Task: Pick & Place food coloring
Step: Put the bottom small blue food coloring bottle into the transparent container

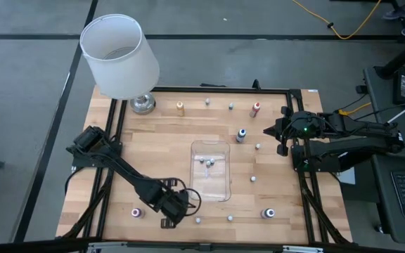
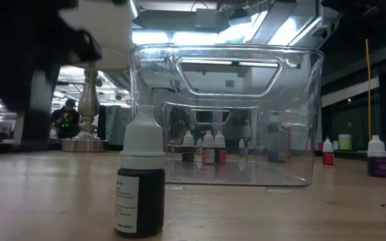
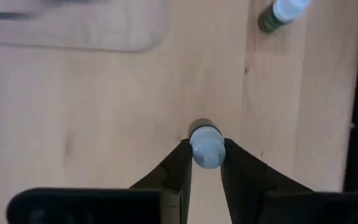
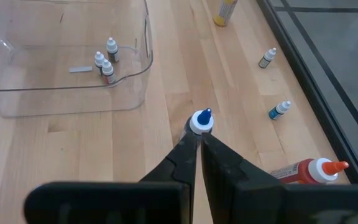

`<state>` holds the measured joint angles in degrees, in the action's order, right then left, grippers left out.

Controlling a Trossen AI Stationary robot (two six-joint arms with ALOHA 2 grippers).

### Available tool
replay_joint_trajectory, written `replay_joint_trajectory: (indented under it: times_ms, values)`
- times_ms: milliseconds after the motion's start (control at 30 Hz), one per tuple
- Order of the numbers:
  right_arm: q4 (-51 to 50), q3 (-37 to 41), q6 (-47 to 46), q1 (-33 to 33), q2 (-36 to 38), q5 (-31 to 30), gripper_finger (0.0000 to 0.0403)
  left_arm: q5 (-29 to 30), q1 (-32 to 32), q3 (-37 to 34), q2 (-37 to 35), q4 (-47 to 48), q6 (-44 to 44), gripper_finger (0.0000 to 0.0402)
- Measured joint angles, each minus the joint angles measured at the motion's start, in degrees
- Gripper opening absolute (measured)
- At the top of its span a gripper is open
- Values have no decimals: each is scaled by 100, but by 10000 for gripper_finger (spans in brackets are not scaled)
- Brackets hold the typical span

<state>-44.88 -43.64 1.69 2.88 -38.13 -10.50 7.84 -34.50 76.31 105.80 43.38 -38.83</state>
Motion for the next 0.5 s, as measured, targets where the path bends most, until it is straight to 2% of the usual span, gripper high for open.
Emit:
replay_joint_trajectory:
  times_ms: [300, 500]
  values:
    - [4, 0, 2, 2, 2, 2, 28, 305, 30, 107, -1374, 1644, -524, 65]
    - [7, 0, -3, 1, 0, 2, 28, 315, 138, 109, -1852, 1945, -578, 64]
